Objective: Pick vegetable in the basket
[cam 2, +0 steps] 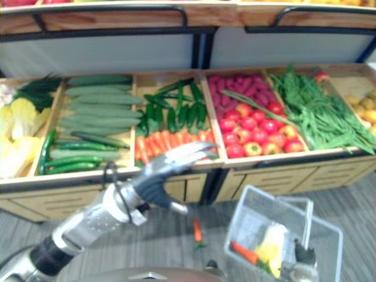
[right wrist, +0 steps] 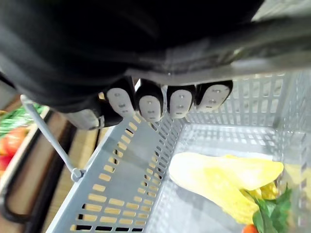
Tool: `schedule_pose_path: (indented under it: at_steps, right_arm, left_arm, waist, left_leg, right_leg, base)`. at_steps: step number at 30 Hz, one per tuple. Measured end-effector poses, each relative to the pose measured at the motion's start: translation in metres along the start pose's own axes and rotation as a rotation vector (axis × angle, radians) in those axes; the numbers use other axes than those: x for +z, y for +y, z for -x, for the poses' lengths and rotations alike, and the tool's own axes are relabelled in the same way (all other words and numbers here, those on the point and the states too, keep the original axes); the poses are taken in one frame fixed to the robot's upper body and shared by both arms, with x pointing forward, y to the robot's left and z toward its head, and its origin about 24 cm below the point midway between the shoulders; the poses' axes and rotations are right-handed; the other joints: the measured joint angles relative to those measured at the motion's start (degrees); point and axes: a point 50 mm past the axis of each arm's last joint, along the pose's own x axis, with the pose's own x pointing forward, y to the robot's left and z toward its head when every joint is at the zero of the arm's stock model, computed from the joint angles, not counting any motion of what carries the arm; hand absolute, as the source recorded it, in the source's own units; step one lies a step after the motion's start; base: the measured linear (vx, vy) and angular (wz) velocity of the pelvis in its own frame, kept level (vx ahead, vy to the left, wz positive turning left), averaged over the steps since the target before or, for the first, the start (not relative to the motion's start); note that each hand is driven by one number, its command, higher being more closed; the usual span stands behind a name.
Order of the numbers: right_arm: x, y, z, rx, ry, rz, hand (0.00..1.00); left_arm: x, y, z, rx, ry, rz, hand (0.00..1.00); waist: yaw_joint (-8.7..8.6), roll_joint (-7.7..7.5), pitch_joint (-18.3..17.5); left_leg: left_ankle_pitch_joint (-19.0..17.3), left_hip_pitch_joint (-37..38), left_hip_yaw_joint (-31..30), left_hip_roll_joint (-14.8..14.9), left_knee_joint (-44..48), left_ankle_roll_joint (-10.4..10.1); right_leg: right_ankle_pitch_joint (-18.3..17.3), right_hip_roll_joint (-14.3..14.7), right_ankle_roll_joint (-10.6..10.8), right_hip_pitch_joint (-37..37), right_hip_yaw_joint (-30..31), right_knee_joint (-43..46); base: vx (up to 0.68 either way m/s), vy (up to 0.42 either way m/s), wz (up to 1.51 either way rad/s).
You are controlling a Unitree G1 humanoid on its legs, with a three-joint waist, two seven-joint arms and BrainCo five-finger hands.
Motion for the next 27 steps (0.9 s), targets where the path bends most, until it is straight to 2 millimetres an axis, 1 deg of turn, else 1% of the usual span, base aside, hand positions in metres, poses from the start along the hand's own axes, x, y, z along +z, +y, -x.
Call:
schedule_pose_path:
  at_steps: [1,2,3,4,5,6,7,8,9,10,11,13,14,15,16,17,18,19,22,25,27]
  right_arm:
    - [-0.016,0.001,0.003,-0.010,0.070,-0.031,1.00]
    - [-0.027,0.001,0.006,-0.018,0.120,-0.051,1.00]
    - [-0.031,0.002,0.007,-0.021,0.139,-0.059,1.00]
    - [-0.044,0.003,0.011,-0.025,0.194,-0.079,1.00]
    - [-0.049,0.004,0.013,-0.027,0.220,-0.090,1.00]
    - [-0.052,0.004,0.015,-0.029,0.230,-0.097,1.00]
    - [-0.056,0.006,0.017,-0.031,0.247,-0.110,1.00]
    - [-0.060,0.007,0.019,-0.041,0.261,-0.114,1.00]
    - [-0.065,0.008,0.022,-0.050,0.278,-0.118,1.00]
    - [-0.067,0.009,0.023,-0.051,0.284,-0.121,1.00]
    - [-0.070,0.012,0.025,-0.057,0.291,-0.143,1.00]
    - [-0.072,0.018,0.029,-0.051,0.292,-0.150,1.00]
    - [-0.072,0.019,0.029,-0.049,0.293,-0.154,1.00]
    - [-0.073,0.021,0.030,-0.047,0.296,-0.160,1.00]
    - [-0.073,0.022,0.030,-0.048,0.297,-0.162,1.00]
    - [-0.074,0.023,0.031,-0.059,0.301,-0.166,1.00]
    - [-0.075,0.024,0.032,-0.065,0.305,-0.168,1.00]
    - [-0.076,0.026,0.033,-0.065,0.306,-0.170,1.00]
    - [-0.073,0.031,0.033,-0.070,0.304,-0.187,1.00]
    - [-0.070,0.036,0.032,-0.063,0.294,-0.171,1.00]
    - [-0.068,0.037,0.032,-0.061,0.287,-0.170,1.00]
  left_arm:
    - [-0.017,0.008,0.012,0.105,0.124,-0.003,0.00]
    - [-0.032,0.012,0.024,0.180,0.232,0.001,0.00]
    - [-0.039,0.012,0.031,0.211,0.285,0.006,0.00]
    - [-0.063,0.013,0.055,0.318,0.472,0.016,0.00]
    - [-0.082,0.013,0.078,0.413,0.637,0.011,0.00]
    - [-0.089,0.013,0.090,0.456,0.713,0.006,0.00]
    - [-0.099,0.012,0.108,0.502,0.813,0.001,0.00]
    - [-0.110,0.010,0.131,0.541,0.946,-0.048,0.00]
    - [-0.119,0.005,0.153,0.566,1.066,-0.074,0.00]
    - [-0.122,0.003,0.163,0.579,1.122,-0.090,0.00]
    - [-0.126,-0.002,0.183,0.615,1.225,-0.102,0.00]
    - [-0.130,-0.012,0.217,0.651,1.391,-0.113,0.00]
    - [-0.130,-0.015,0.224,0.659,1.428,-0.115,0.00]
    - [-0.130,-0.023,0.240,0.666,1.510,-0.105,0.00]
    - [-0.130,-0.027,0.248,0.670,1.548,-0.100,0.00]
    - [-0.127,-0.036,0.262,0.673,1.629,-0.086,0.00]
    - [-0.125,-0.043,0.272,0.672,1.687,-0.071,0.00]
    - [-0.121,-0.055,0.286,0.668,1.765,-0.038,0.00]
    - [-0.105,-0.088,0.315,0.690,1.975,0.114,0.00]
    - [-0.091,-0.107,0.329,0.707,2.080,0.202,0.00]
    - [-0.086,-0.114,0.333,0.715,2.112,0.227,0.00]
  waist:
    - [0.25,0.18,-0.12]
    - [0.39,0.13,-0.12]
    - [0.44,-0.13,0.03]
    - [0.62,0.29,-0.30]
    - [0.71,0.31,-0.34]
    - [0.69,0.32,-0.34]
    - [0.61,0.30,-0.33]
    - [0.52,0.24,-0.30]
    - [0.07,0.23,-0.32]
    - [-0.20,0.11,-0.32]
    - [-0.57,-0.05,-0.59]
    - [-0.72,-0.26,-0.71]
    - [-0.73,-0.24,-0.76]
    - [-0.74,-0.14,-0.78]
    - [-0.76,-0.06,-0.78]
    - [-0.78,0.03,-0.78]
    - [-0.78,0.04,-0.79]
    - [-0.82,0.05,-0.81]
    - [-0.94,0.05,-0.79]
    - [-0.91,0.09,-0.74]
    - [-0.89,0.31,-0.59]
  left_leg:
    - [1.45,0.16,-1.26,-0.74,-1.87,0.48]
    - [2.32,0.42,-2.30,-1.19,-3.08,0.65]
    - [2.63,0.55,-2.64,-1.32,-3.59,0.65]
    - [3.43,0.93,-3.78,-1.88,-5.13,0.68]
    - [3.91,0.99,-4.46,-2.20,-6.21,0.54]
    - [4.24,1.03,-5.08,-2.40,-6.81,0.46]
    - [4.83,1.19,-5.60,-2.56,-7.78,0.50]
    - [5.65,1.94,-6.23,-2.88,-9.28,0.46]
    - [6.25,2.89,-7.08,-3.16,-10.47,0.54]
    - [6.25,3.13,-7.39,-3.21,-10.62,0.55]
    - [6.23,3.36,-7.93,-3.30,-10.74,0.53]
    - [6.17,3.84,-8.34,-3.32,-10.78,0.47]
    - [6.17,3.87,-8.43,-3.31,-10.78,0.46]
    - [6.16,3.89,-8.65,-3.35,-10.78,0.45]
    - [6.16,3.89,-8.71,-3.35,-10.78,0.45]
    - [6.13,3.90,-8.85,-3.38,-10.78,0.41]
    - [6.12,3.91,-9.11,-3.48,-10.79,0.39]
    - [6.09,3.91,-9.44,-3.68,-10.78,0.35]
    - [5.96,3.99,-9.79,-3.73,-10.78,0.17]
    - [5.78,4.36,-9.76,-3.73,-10.78,-0.06]
    - [5.59,4.90,-9.58,-3.70,-10.78,-0.16]
  right_leg:
    - [0.01,-0.09,-0.02,0.47,-1.06,-0.48]
    - [-0.05,-0.15,-0.12,0.67,-1.73,-0.50]
    - [-0.09,-0.18,-0.19,0.75,-1.80,-0.47]
    - [-0.44,-0.23,-0.74,1.01,-2.08,-0.50]
    - [-0.65,-0.32,-1.04,1.02,-2.61,-0.50]
    - [-0.73,-0.33,-1.15,1.01,-2.86,-0.50]
    - [-0.96,-0.30,-1.50,1.02,-3.10,-0.49]
    - [-1.29,-0.30,-1.66,1.38,-3.54,-0.49]
    - [-1.98,-0.38,-1.68,2.01,-4.27,-0.33]
    - [-2.29,-0.43,-1.68,2.55,-4.49,-0.33]
    - [-2.73,-0.50,-1.76,3.00,-4.93,-0.29]
    - [-3.22,-0.50,-1.35,3.79,-5.34,-0.35]
    - [-3.28,-0.50,-1.31,3.90,-5.46,-0.37]
    - [-3.61,-0.52,-1.22,4.09,-5.70,-0.39]
    - [-3.65,-0.52,-1.18,4.14,-5.79,-0.41]
    - [-3.71,-0.52,-1.09,4.30,-5.95,-0.49]
    - [-3.80,-0.51,-1.07,4.46,-6.19,-0.52]
    - [-3.95,-0.50,-1.08,4.65,-6.54,-0.52]
    - [-4.18,-0.51,-1.10,4.93,-6.87,-0.53]
    - [-4.31,-0.44,-1.24,5.21,-6.73,-0.50]
    - [-4.38,-0.41,-1.34,5.63,-6.49,-0.50]
  base:
    - [0.07,-0.013,0.66]
    - [0.05,-0.003,0.48]
    - [0.04,0.011,0.41]
    - [0.03,0.019,0.36]
    - [0.03,0.024,0.35]
    - [0.01,0.019,0.28]
    - [0.01,0.013,0.24]
    - [0.01,0.012,0.32]
    - [0.01,0.014,0.29]
    - [0.01,0.015,0.29]
    - [0.01,0.011,0.22]
    - [0.01,-0.001,0.13]
    - [0.01,-0.007,0.07]
    - [0.01,-0.006,0.07]
    - [0.02,-0.008,0.08]
    - [0.02,-0.006,0.08]
    - [0.03,-0.001,0.12]
    - [0.04,0.001,0.13]
    - [0.04,-0.003,0.07]
    - [0.05,-0.006,-0.01]
    - [0.04,-0.006,-0.07]
